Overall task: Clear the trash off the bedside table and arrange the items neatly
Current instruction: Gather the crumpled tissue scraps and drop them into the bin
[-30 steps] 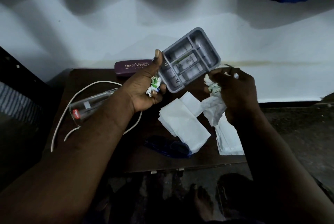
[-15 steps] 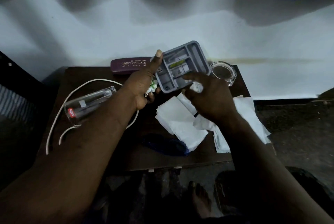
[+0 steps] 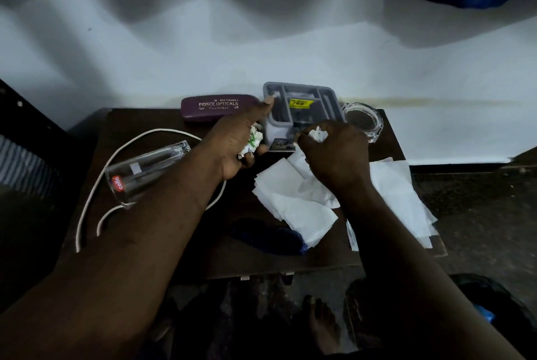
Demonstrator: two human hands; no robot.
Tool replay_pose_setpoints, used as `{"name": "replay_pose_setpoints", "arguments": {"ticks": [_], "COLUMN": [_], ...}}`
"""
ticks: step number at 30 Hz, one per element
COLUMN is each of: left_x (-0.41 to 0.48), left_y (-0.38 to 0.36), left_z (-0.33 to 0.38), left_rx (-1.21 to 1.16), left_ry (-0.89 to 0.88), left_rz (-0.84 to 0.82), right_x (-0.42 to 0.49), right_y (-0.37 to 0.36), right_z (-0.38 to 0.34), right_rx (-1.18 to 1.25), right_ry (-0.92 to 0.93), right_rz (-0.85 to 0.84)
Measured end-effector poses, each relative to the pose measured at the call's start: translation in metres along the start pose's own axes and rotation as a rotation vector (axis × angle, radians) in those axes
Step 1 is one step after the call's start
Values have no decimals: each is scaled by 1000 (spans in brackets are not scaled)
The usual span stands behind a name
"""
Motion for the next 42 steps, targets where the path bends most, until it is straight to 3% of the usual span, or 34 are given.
{"name": "replay_pose_setpoints", "arguments": {"ticks": [8, 16, 22, 27, 29, 34, 38, 42], "left_x": [0, -1, -2, -4, -4, -8, -11, -13], "left_y": [10, 4, 16, 32, 33, 18, 9, 4], "left_z": [10, 25, 41, 52, 55, 39, 28, 32], "left_rx": [112, 157, 371, 539, 683, 1359, 1530, 1584], "left_ry": [-90, -298, -496, -531, -522, -482, -444, -476], "left_rz": [79, 15, 184, 285, 250, 7, -30, 3], "right_x": [-3, -3, -4, -1, 2, 3, 6, 1], "right_y": [-8, -8, -11, 7, 20, 56, 53, 60], "right_z": [-3, -10, -11, -9, -3, 14, 40, 56], "right_rx": [38, 21, 84, 226, 353, 692, 974, 1074], "right_ry": [-28, 24, 22, -36, -101, -260, -413, -580], "right_rz": [-63, -42, -54, -28, 10, 107, -71, 44]}}
Point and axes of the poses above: each hand's wrist, its own x-axis towards the middle knuckle, its own y-axis out of the back of the hand, z = x × y, the point moved 9 cm from there along x, towards the middle knuckle, and after that the axes turned 12 degrees about -y, right-handed, at the moved point
